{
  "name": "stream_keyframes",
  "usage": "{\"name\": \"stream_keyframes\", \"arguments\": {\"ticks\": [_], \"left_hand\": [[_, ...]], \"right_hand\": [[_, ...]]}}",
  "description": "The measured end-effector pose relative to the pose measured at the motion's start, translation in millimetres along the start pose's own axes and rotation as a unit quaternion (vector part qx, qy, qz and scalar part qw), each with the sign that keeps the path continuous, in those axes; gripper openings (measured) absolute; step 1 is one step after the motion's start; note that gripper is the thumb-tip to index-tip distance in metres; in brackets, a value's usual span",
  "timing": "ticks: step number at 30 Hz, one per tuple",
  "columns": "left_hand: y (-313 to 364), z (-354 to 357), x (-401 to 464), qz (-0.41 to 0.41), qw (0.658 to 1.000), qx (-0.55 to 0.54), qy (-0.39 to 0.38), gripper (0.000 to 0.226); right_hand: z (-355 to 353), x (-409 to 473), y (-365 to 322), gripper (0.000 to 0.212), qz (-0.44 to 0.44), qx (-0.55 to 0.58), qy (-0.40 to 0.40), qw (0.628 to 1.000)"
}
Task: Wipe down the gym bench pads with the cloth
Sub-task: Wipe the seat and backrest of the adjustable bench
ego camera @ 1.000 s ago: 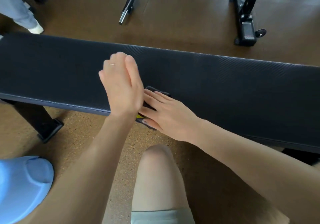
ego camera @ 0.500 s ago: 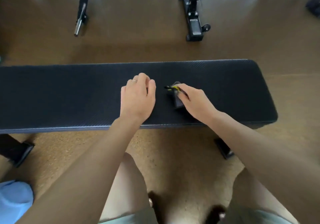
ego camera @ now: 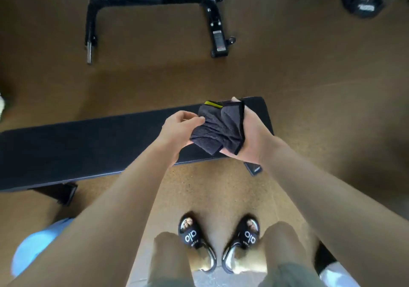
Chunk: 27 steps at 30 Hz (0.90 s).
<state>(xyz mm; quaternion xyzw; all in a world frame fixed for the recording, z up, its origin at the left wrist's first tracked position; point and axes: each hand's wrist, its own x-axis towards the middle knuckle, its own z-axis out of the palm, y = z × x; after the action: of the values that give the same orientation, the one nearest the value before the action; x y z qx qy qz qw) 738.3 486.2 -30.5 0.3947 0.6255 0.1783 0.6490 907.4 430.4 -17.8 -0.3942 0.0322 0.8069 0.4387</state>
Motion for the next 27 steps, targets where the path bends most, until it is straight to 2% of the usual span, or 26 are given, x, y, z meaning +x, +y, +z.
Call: {"name": "stream_keyframes", "arguments": {"ticks": [4, 8, 10, 11, 13, 15, 19, 22, 23, 25, 27], "left_hand": [[50, 17, -49, -0.034, 0.998, 0.040, -0.032, 0.011], [90, 54, -77, -0.037, 0.994, 0.086, -0.050, 0.017], [108, 78, -83, -0.033, 0.994, 0.093, -0.043, 0.016], [118, 92, -85, -0.030, 0.995, 0.090, -0.040, 0.016], [136, 121, -86, -0.023, 0.995, 0.092, -0.042, 0.018], [154, 151, -88, -0.018, 0.993, 0.106, -0.041, 0.021], [194, 205, -87, -0.007, 0.991, 0.128, -0.026, 0.020], [221, 244, -80, 0.002, 0.993, 0.115, -0.007, 0.010], [231, 256, -78, 0.001, 0.994, 0.110, -0.008, 0.015], [247, 276, -73, -0.006, 0.994, 0.111, -0.017, 0.037], [262, 294, -65, 0.000, 0.994, 0.108, -0.029, 0.033]], "right_hand": [[24, -68, -28, 0.093, 0.025, 0.000, 0.028, 0.999], [23, -119, -64, 0.106, 0.015, -0.020, -0.010, 1.000], [15, -137, -86, 0.095, 0.004, -0.038, -0.016, 0.999], [9, -141, -98, 0.081, -0.009, -0.068, -0.003, 0.998], [-8, -144, -123, 0.052, -0.047, -0.148, 0.053, 0.986], [-27, -150, -148, 0.038, -0.084, -0.196, 0.102, 0.972], [-53, -165, -212, 0.031, -0.098, -0.253, 0.126, 0.954], [-62, -175, -263, 0.030, -0.105, -0.277, 0.128, 0.946], [-64, -179, -278, 0.030, -0.105, -0.279, 0.127, 0.946], [-68, -185, -306, 0.031, -0.099, -0.285, 0.127, 0.945], [-73, -190, -333, 0.029, -0.092, -0.288, 0.130, 0.944]]}}
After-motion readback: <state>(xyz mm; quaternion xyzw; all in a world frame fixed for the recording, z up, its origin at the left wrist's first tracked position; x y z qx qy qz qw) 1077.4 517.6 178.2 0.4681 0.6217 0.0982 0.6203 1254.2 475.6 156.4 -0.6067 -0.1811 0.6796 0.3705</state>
